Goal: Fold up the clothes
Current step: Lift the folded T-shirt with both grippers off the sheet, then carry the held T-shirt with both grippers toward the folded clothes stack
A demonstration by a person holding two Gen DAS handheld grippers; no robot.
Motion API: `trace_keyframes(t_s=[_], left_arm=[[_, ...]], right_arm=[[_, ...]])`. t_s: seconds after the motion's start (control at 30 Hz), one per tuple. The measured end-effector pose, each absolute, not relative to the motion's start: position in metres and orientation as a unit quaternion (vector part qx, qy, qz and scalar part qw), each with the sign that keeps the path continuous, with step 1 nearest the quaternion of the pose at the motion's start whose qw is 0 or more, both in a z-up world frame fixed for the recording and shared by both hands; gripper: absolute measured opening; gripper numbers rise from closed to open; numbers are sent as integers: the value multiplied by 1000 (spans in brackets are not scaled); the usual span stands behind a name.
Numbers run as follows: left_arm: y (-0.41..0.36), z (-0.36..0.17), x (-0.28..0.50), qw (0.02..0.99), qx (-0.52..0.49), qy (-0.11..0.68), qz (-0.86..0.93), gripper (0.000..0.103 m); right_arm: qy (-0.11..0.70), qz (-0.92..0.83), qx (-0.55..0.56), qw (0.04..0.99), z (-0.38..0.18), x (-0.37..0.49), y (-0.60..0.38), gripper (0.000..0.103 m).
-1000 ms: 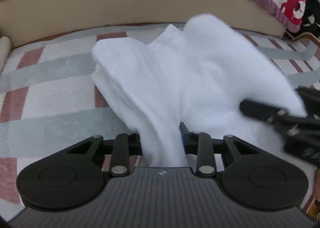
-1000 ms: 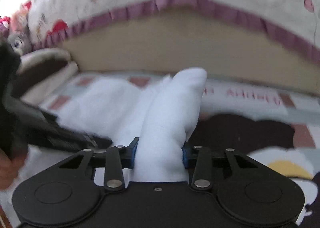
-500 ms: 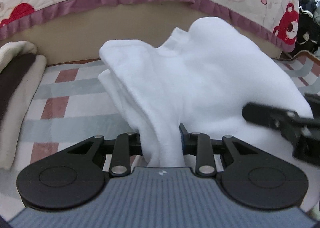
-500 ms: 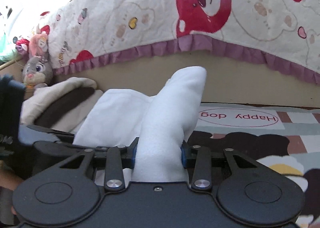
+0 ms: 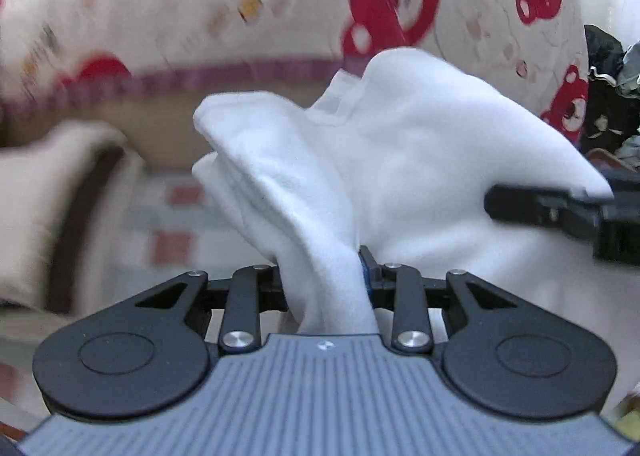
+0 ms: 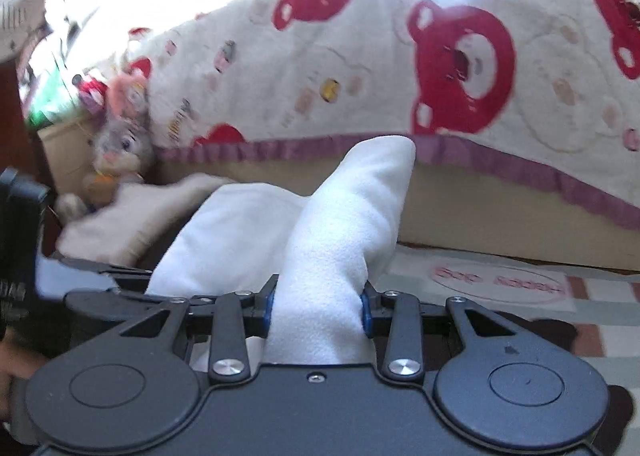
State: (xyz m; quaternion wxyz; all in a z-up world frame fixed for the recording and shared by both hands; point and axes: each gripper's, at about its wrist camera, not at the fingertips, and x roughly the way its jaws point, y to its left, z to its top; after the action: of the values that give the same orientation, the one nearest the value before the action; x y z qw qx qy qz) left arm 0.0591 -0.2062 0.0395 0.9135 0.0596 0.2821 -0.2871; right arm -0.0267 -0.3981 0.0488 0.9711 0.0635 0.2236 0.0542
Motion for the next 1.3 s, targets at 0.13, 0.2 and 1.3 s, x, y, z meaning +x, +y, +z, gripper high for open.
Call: trace_keyframes(t_s=[0.13, 0.2, 1.3], left_arm=[[-159, 67, 61, 929, 101, 257, -247, 29], [-129, 79, 70, 932, 96, 263, -228, 29], [76, 19, 369, 910, 138, 390, -39, 47]], right_arm=[[202, 110, 74, 970, 64, -9, -361, 42], [201, 134, 86, 967, 72, 8, -340, 42], [363, 271, 244, 857, -14, 279, -168, 58]])
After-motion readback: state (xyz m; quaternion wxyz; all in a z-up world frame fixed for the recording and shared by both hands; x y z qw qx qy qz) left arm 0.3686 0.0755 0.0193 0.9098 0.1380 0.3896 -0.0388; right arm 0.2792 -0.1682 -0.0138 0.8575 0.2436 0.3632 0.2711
